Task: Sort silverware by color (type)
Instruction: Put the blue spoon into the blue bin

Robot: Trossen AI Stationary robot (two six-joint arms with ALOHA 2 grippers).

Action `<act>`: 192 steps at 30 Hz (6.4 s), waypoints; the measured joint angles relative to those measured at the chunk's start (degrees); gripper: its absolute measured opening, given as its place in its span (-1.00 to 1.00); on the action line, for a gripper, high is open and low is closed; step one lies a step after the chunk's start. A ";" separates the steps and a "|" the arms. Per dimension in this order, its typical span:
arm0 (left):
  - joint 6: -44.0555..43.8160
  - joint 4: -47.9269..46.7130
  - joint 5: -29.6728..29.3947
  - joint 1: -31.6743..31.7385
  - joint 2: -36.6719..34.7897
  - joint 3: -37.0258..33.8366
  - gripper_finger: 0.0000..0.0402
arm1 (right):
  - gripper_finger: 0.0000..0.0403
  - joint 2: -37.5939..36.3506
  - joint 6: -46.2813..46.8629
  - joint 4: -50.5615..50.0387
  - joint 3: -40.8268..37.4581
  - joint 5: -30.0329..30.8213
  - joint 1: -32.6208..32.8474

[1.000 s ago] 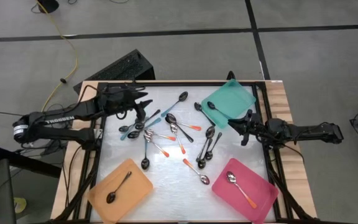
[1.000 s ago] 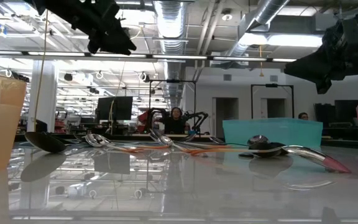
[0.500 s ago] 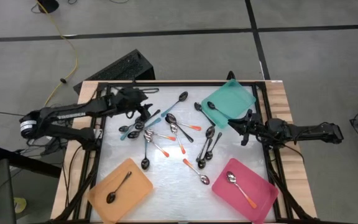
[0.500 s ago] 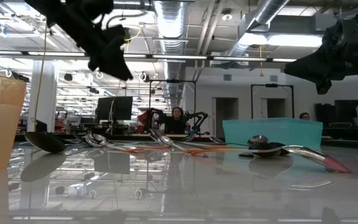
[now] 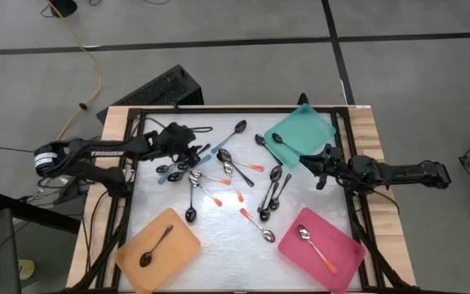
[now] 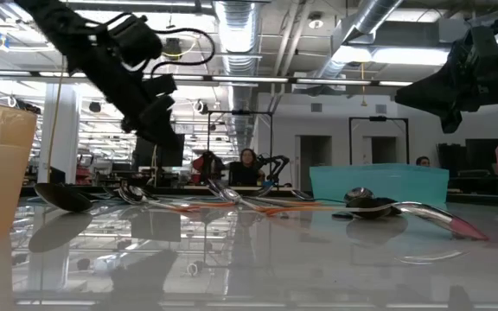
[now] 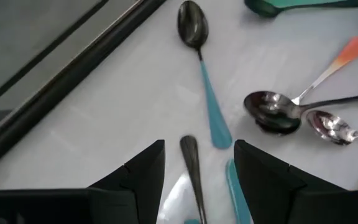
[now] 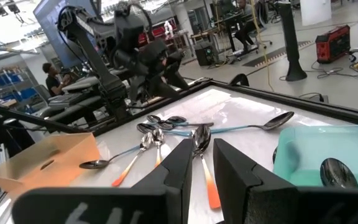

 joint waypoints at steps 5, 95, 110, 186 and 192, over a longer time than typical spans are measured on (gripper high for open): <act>-3.03 0.58 -2.33 -0.01 -3.74 -5.06 -0.12 | -0.60 0.00 -0.06 -0.02 0.00 0.02 0.00; -21.19 -5.25 -3.59 -7.56 -8.99 -13.26 -0.95 | -0.60 0.00 0.33 0.00 0.00 0.13 -0.04; -12.32 -5.39 1.08 -12.09 -8.86 -13.22 -0.12 | -0.60 0.00 -0.57 0.00 0.00 0.17 -0.04; -16.06 42.98 3.48 -13.21 -21.24 -17.02 -1.00 | -0.47 16.62 -4.90 19.84 10.52 4.66 -0.94; -16.19 50.83 4.78 -13.21 -16.22 -17.02 -1.00 | -0.10 32.29 -10.74 20.00 19.84 4.36 -1.18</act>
